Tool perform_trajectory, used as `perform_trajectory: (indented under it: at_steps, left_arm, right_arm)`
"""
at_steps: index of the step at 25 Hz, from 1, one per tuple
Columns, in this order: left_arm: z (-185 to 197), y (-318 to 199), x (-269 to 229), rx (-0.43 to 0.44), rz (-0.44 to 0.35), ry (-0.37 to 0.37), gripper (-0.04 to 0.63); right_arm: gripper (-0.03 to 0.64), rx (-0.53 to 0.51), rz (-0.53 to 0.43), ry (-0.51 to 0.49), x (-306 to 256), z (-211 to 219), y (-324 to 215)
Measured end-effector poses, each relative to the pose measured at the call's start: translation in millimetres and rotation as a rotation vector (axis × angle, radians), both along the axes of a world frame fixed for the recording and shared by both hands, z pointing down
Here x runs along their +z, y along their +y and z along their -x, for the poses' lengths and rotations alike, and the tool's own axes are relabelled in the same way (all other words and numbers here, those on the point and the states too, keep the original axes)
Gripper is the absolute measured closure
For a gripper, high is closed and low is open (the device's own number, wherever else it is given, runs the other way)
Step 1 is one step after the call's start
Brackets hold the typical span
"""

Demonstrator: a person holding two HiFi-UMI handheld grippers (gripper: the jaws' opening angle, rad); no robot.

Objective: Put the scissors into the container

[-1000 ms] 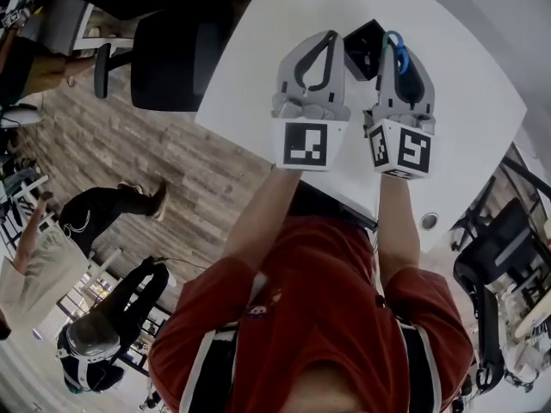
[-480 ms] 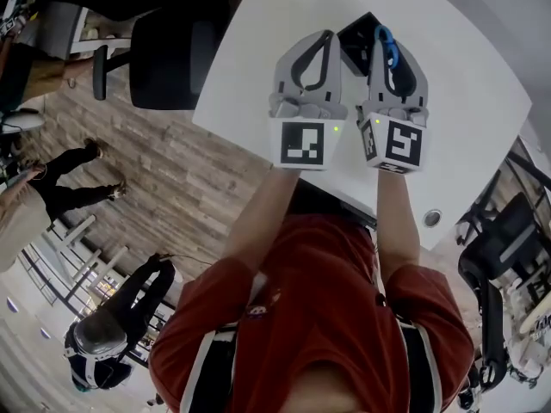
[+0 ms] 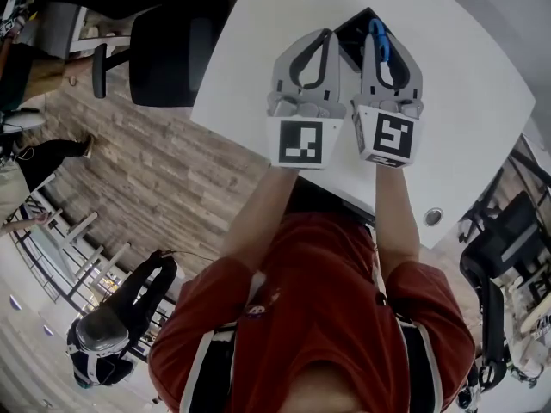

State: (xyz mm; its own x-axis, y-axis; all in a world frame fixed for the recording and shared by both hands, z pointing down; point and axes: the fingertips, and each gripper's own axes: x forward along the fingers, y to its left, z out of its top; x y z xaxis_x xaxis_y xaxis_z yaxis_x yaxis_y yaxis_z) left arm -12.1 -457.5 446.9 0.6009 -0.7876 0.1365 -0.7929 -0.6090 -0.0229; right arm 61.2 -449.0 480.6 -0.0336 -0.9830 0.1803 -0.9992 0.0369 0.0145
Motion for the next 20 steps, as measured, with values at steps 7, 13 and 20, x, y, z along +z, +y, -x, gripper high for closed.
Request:
perform_trajectory:
  at_steps: [7,13,20]
  left_arm:
    - [0.4,-0.5,4.2,-0.011,0.001,-0.002,0.583]
    - [-0.4,-0.8,9.7,-0.015,0.012,-0.001,0.583]
    - [4.1,-1.5,9.3,-0.025,0.015,0.007,0.583]
  right_arm:
    - [0.549,0.016,0.055,0.089,9.2,-0.6,-1.6]
    - [0.546,0.012,0.098,0.072,14.8,-1.5,-5.5]
    - [0.546,0.005,0.103,0.063,15.1,-0.4,-5.9]
